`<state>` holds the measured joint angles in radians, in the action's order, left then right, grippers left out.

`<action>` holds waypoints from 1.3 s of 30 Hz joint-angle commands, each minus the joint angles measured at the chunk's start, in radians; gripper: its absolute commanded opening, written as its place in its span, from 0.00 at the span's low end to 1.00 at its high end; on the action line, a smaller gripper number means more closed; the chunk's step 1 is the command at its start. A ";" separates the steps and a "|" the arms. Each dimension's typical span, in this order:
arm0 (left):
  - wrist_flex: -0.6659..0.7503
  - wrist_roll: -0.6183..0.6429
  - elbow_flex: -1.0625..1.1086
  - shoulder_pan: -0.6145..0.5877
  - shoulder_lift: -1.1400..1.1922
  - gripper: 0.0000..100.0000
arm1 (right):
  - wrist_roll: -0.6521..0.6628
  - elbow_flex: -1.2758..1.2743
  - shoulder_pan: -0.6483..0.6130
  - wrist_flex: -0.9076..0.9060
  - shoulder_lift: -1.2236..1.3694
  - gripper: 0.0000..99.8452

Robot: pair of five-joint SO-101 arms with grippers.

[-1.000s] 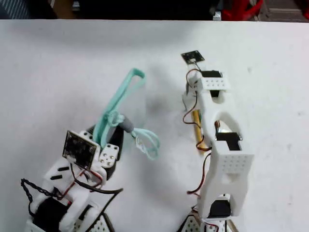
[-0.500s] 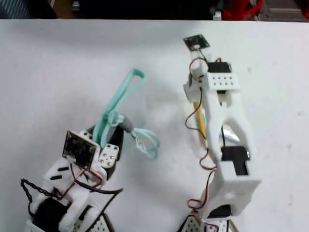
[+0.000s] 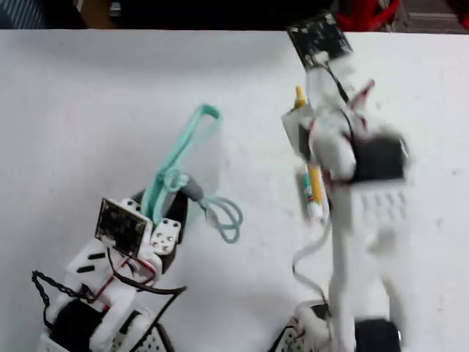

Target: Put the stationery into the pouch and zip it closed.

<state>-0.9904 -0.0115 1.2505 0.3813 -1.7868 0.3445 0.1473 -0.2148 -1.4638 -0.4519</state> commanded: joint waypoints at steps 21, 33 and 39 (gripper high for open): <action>-0.035 -0.083 -0.012 0.151 -0.002 0.02 | -0.390 -0.161 -0.203 0.509 -0.516 0.02; -0.032 -0.083 -0.012 0.151 -0.002 0.02 | -0.388 -0.342 -0.240 0.582 -0.513 0.02; -0.034 -0.083 -0.012 0.151 -0.002 0.02 | -0.379 -0.430 -0.246 0.585 -0.513 0.02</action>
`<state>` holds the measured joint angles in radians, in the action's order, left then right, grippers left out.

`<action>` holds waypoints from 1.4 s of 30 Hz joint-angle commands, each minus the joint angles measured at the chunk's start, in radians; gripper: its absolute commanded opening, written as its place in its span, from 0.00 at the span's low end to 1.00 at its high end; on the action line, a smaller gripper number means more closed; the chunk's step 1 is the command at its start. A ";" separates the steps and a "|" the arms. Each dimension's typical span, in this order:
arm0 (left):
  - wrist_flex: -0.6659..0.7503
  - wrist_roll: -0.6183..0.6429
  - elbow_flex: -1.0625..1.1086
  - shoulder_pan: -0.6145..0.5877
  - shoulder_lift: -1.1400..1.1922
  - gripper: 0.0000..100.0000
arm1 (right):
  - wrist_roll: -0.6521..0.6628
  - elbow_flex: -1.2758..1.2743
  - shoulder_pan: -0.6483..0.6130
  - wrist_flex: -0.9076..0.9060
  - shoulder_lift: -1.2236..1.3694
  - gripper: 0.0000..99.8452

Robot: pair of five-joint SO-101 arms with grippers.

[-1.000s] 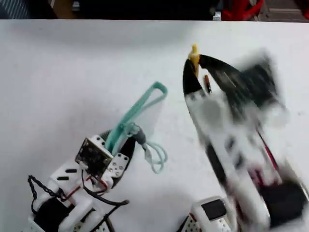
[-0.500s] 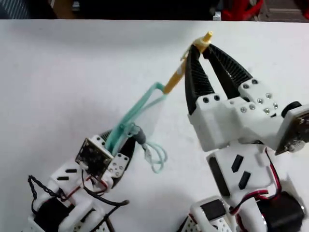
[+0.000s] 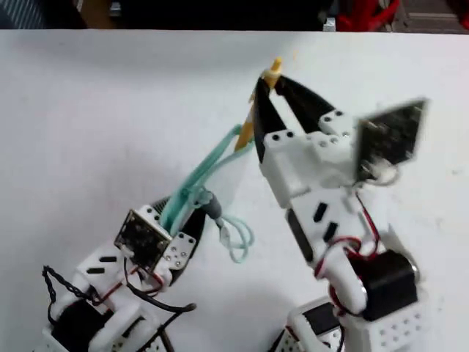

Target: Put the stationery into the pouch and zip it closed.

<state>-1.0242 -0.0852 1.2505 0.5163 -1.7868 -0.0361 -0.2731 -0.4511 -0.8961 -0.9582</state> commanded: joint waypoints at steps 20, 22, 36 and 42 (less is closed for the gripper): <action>0.002 -0.009 -0.002 0.016 -0.002 0.02 | 0.310 -0.147 -0.173 -0.039 -0.013 0.17; 0.002 -0.009 -0.002 0.016 -0.002 0.02 | 0.310 -0.147 -0.133 -0.036 -0.016 0.18; 0.003 -0.009 -0.002 0.016 -0.002 0.02 | 0.308 0.012 0.008 -0.160 -0.013 0.17; 0.003 -0.015 -0.002 -0.013 -0.002 0.02 | 0.318 -0.126 0.260 -0.240 -0.005 0.17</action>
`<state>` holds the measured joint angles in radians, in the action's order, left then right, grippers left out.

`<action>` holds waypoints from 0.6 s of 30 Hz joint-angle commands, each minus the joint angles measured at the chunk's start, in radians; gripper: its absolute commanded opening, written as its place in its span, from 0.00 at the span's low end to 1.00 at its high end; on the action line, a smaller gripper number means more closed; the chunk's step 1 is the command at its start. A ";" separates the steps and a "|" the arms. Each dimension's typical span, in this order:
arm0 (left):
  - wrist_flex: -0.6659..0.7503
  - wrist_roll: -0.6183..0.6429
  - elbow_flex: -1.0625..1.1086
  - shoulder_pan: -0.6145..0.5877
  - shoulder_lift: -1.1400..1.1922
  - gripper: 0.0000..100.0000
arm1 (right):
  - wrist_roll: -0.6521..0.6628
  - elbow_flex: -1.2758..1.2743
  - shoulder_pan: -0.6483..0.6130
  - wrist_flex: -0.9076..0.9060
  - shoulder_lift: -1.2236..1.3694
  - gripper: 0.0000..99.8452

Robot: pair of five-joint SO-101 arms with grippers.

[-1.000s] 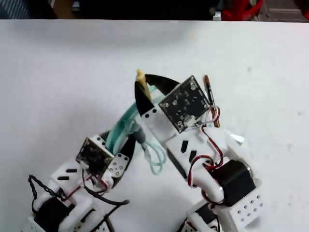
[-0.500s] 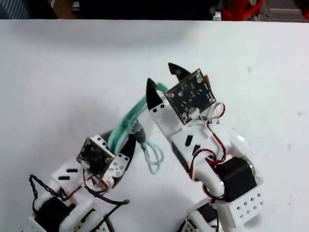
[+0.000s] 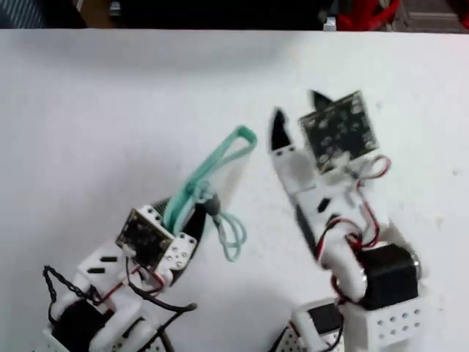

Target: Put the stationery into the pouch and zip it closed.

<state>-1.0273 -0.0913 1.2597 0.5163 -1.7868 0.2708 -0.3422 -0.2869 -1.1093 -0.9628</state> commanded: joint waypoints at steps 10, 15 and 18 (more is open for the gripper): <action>0.003 -0.003 -0.011 -0.076 -0.002 0.02 | 0.003 -0.465 0.239 0.067 -0.002 0.17; 0.000 -0.003 -0.011 -0.076 -0.002 0.02 | 0.002 -0.589 0.189 0.145 -0.002 0.17; 0.000 -0.003 -0.009 -0.076 -0.002 0.02 | -0.049 -0.726 0.185 0.266 -0.005 0.17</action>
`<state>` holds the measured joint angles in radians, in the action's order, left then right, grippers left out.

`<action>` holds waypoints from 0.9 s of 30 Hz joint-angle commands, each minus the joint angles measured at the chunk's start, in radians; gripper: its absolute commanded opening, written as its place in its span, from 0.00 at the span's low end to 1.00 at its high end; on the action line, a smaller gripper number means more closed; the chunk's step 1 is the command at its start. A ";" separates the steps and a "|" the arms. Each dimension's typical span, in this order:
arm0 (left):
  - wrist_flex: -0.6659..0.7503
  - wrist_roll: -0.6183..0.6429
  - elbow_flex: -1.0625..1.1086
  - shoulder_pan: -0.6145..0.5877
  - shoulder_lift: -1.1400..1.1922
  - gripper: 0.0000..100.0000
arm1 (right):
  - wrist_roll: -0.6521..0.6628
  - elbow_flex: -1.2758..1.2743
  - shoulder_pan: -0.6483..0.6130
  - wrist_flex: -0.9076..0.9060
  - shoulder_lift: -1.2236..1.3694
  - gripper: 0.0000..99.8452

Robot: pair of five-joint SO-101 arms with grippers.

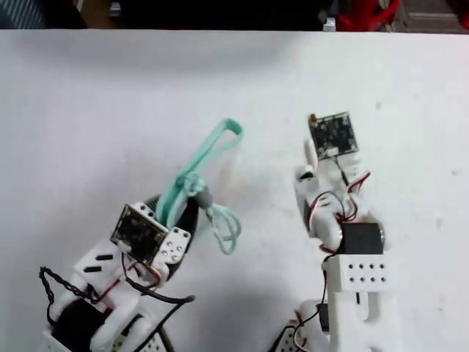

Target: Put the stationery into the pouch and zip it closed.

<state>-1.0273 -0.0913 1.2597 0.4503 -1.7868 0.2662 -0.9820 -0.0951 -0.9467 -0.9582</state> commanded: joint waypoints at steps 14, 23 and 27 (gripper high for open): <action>0.006 -0.009 -0.009 -0.010 -0.002 0.02 | -0.091 -0.358 0.025 0.288 -0.265 0.02; 0.002 -0.011 -0.009 -0.010 -0.002 0.02 | -0.089 -0.508 -0.005 0.346 -0.483 0.04; 0.002 -0.011 -0.009 -0.012 -0.002 0.02 | -0.087 -0.529 -0.012 0.298 -0.559 0.13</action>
<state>-1.0273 -0.0913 1.2597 0.4503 -1.7868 0.1834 -1.5083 -0.0997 -0.6291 -1.4645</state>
